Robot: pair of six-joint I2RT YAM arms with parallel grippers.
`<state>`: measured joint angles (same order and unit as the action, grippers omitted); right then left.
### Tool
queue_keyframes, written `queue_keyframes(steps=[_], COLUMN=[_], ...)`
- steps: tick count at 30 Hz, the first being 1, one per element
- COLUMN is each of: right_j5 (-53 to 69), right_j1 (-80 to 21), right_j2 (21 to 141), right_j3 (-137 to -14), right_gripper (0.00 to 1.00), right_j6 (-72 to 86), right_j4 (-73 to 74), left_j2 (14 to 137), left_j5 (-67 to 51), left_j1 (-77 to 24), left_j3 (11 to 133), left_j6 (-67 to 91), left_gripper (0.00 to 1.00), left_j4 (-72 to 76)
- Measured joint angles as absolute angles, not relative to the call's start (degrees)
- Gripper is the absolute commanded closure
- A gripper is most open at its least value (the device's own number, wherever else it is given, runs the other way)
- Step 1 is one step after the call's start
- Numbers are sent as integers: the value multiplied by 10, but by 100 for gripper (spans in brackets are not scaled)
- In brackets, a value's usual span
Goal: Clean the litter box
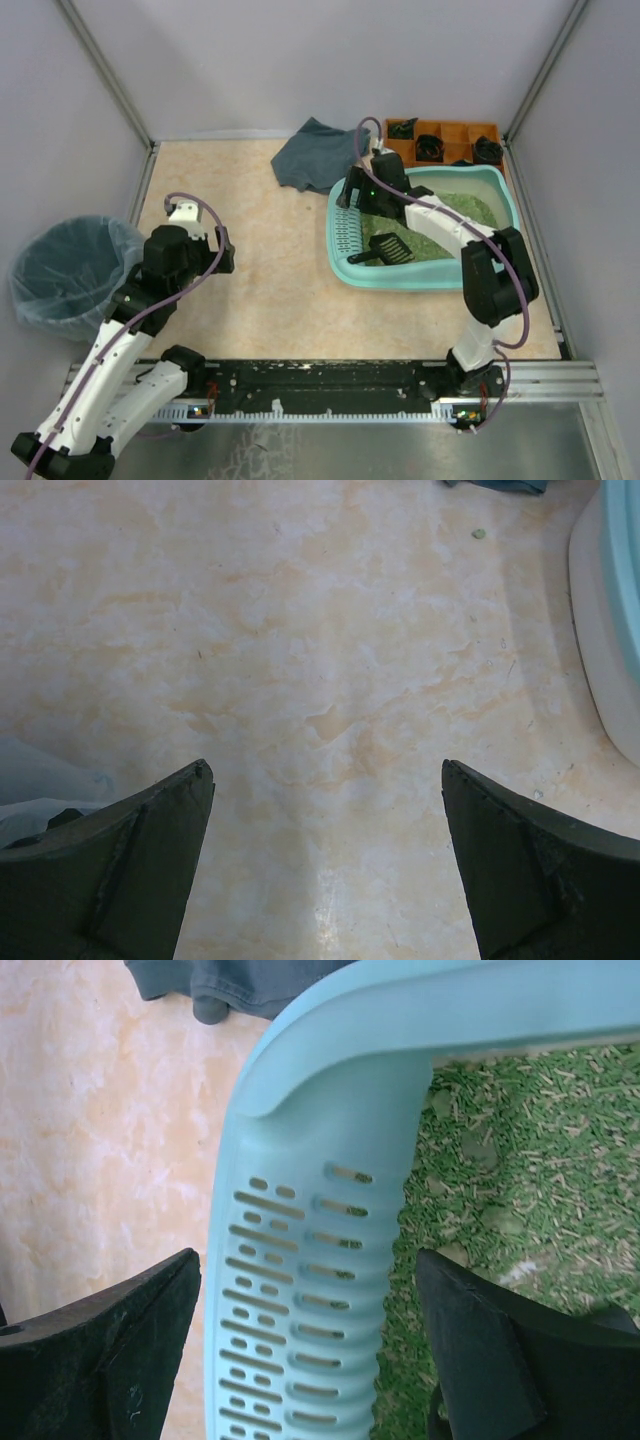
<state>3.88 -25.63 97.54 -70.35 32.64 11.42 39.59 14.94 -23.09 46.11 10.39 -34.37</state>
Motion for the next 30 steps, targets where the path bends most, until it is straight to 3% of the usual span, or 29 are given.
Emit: queue_keyframes(steps=[10, 20, 30], right_j5=[17, 15, 23], right_j1=[-266, -276, -277], right_j2=[1062, 1077, 1055], right_j3=[-764, -776, -707], right_gripper=[13, 35, 39], right_j6=[320, 300, 294], right_j4=[117, 111, 17], left_j2=[396, 397, 399], left_j5=[148, 144, 143], left_j1=[-230, -227, -227], left_j3=[460, 460, 460], left_j6=[103, 102, 102], left_gripper=[0, 0, 0], left_j4=[-342, -342, -341])
